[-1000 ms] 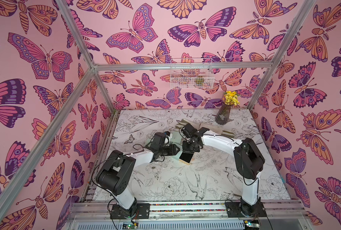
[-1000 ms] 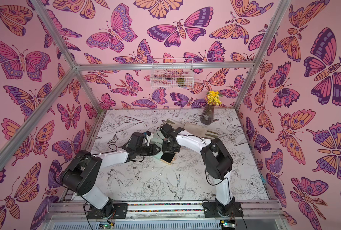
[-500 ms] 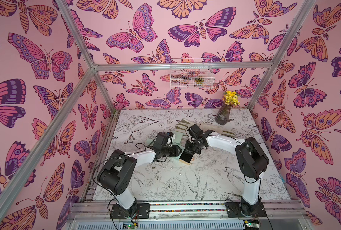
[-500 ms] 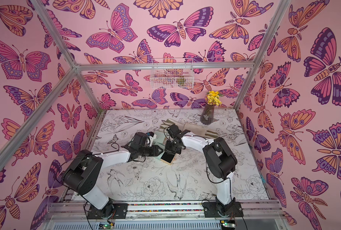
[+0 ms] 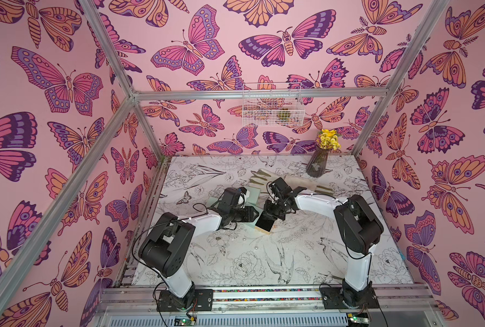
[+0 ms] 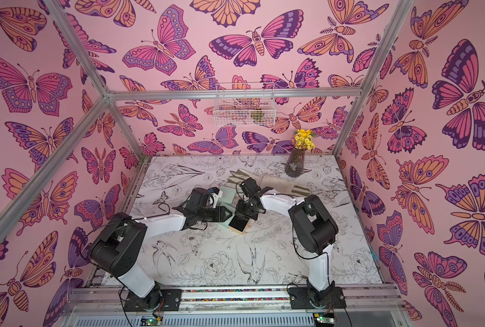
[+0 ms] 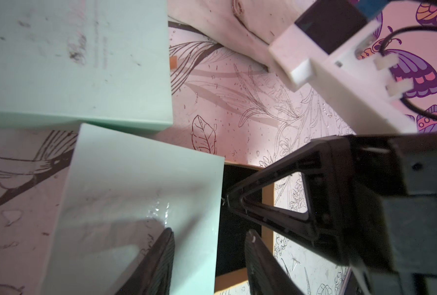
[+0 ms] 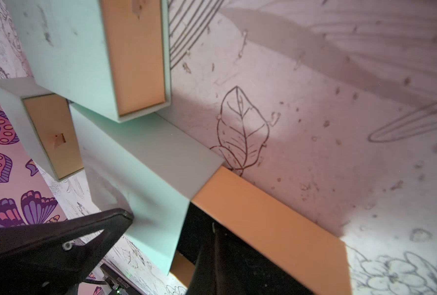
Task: Place the earrings into the drawer-style jewelry box
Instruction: Insert the earring into the inner lining.
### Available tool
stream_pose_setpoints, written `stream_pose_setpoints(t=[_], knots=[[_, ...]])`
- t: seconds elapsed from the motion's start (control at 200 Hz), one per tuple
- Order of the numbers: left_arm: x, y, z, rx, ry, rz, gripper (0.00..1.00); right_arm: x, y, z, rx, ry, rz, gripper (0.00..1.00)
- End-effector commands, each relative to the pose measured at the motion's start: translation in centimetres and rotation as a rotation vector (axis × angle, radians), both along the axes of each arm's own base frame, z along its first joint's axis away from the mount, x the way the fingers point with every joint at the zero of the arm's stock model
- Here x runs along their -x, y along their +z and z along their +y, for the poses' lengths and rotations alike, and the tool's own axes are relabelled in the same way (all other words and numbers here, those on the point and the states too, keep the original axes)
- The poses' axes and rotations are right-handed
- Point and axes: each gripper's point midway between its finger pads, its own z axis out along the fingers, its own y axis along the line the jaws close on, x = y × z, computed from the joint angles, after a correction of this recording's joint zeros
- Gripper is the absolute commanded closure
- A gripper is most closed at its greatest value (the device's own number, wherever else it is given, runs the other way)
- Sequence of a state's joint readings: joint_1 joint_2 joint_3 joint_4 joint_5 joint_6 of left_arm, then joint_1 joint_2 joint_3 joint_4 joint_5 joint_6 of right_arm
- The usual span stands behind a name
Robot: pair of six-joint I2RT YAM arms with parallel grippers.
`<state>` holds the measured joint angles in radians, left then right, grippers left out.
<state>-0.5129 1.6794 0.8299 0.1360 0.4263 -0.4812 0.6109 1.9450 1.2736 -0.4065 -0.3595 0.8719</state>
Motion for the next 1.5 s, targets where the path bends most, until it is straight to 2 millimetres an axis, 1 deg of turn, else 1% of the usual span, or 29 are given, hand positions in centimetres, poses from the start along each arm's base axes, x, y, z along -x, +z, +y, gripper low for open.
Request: stream_pose_setpoints(t=[0.0, 0.11, 0.466, 0.611, 0.686, 0.781, 0.896, 0.956, 1.016, 1.096, 1.207, 1.497], knots=[[0.5, -1.9, 0.7, -0.064, 0.006, 0.045, 0.52, -0.2, -0.3, -0.9, 0.028, -0.029, -0.005, 1.0], [0.5, -2.1, 0.9, -0.074, 0.013, 0.05, 0.52, -0.2, -0.6, -1.4, 0.051, -0.039, -0.008, 1.0], [0.6, -2.4, 1.1, -0.084, 0.019, 0.058, 0.52, 0.1, -1.3, -2.2, 0.085, -0.049, -0.006, 1.0], [0.5, -2.3, 1.0, -0.083, 0.016, 0.054, 0.52, -0.2, -0.3, -2.1, 0.07, -0.052, -0.036, 0.92], [0.5, -2.3, 1.0, -0.082, 0.015, 0.056, 0.52, -0.5, 0.6, -2.1, 0.065, -0.052, -0.062, 0.88], [0.5, -2.3, 1.0, -0.084, 0.016, 0.054, 0.52, -0.7, 1.7, -2.1, 0.059, -0.05, -0.095, 0.84], [0.6, -2.4, 1.1, -0.085, 0.016, 0.056, 0.52, -0.8, 2.5, -2.1, 0.053, -0.044, -0.12, 0.81], [0.6, -2.4, 1.1, -0.086, 0.016, 0.058, 0.52, -0.9, 2.8, -1.7, 0.039, -0.035, -0.129, 0.81], [0.6, -2.4, 1.1, -0.085, 0.016, 0.058, 0.52, -0.8, 3.0, -0.9, 0.009, -0.009, -0.132, 0.86], [0.6, -2.4, 1.0, -0.084, 0.014, 0.057, 0.52, -0.7, 2.8, 0.0, -0.017, 0.015, -0.115, 0.92], [0.6, -2.4, 1.0, -0.082, 0.014, 0.057, 0.52, -0.7, 2.3, 0.5, -0.02, 0.026, -0.101, 0.97], [0.6, -2.4, 1.0, -0.083, 0.013, 0.057, 0.52, -0.8, 1.1, 0.7, -0.008, 0.033, -0.073, 0.98]])
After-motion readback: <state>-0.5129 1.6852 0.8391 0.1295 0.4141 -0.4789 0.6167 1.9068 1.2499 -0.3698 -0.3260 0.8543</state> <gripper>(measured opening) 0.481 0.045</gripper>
